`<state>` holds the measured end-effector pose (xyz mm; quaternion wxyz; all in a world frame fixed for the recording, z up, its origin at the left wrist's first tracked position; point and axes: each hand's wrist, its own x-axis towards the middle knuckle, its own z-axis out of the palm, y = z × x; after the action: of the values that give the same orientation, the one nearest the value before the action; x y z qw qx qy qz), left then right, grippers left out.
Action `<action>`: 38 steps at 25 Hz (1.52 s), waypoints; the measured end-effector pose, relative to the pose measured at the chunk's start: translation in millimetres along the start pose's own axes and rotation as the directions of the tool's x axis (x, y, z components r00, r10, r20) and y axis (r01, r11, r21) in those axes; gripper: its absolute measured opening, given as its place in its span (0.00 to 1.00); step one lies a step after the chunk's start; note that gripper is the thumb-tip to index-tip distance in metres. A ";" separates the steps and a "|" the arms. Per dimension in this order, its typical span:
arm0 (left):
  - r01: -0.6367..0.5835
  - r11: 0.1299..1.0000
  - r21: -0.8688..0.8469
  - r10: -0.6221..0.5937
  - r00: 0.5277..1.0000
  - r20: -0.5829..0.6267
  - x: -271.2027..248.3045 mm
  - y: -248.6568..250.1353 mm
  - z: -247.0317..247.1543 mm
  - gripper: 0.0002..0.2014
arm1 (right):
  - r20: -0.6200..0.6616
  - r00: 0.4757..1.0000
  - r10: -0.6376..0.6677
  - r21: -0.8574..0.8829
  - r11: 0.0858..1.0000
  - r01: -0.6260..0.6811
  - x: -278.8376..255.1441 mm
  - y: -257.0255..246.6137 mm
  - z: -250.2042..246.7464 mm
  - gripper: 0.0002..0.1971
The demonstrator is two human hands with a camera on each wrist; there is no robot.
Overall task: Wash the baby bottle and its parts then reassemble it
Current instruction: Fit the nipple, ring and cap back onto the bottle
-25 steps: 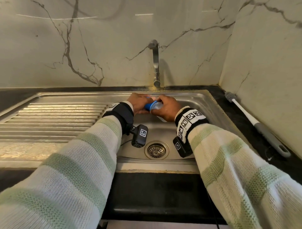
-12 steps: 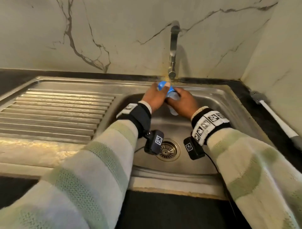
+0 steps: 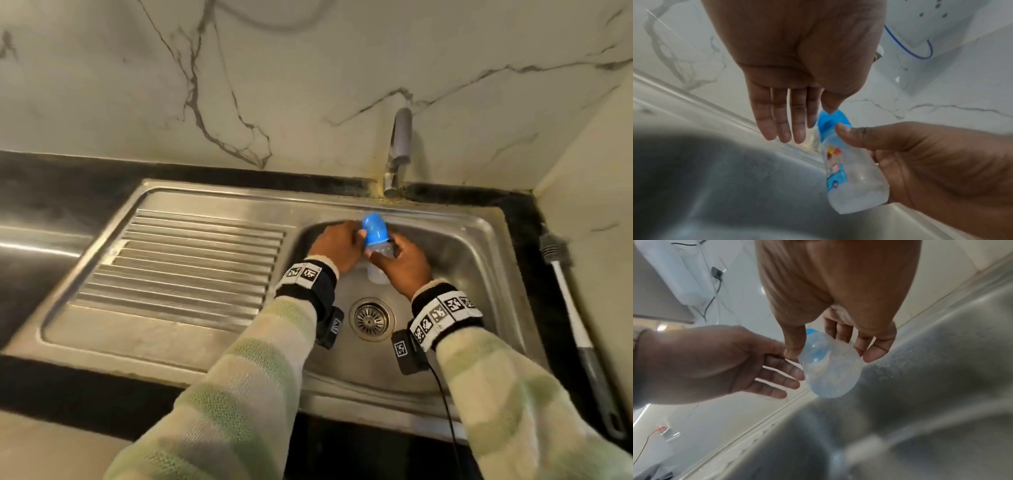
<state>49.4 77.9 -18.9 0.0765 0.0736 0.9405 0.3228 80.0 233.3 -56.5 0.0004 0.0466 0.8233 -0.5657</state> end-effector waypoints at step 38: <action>0.243 0.808 0.537 -0.411 0.885 0.218 -35.3 -473.8 -382.0 0.33 | 0.363 0.931 -0.037 -0.288 0.946 0.150 142.1 -307.9 543.5 0.29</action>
<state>-31.4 -526.3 -10.6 0.2635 -0.0228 0.9637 0.0362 -113.5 -371.6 26.9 0.1281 -0.0960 0.8897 -0.4275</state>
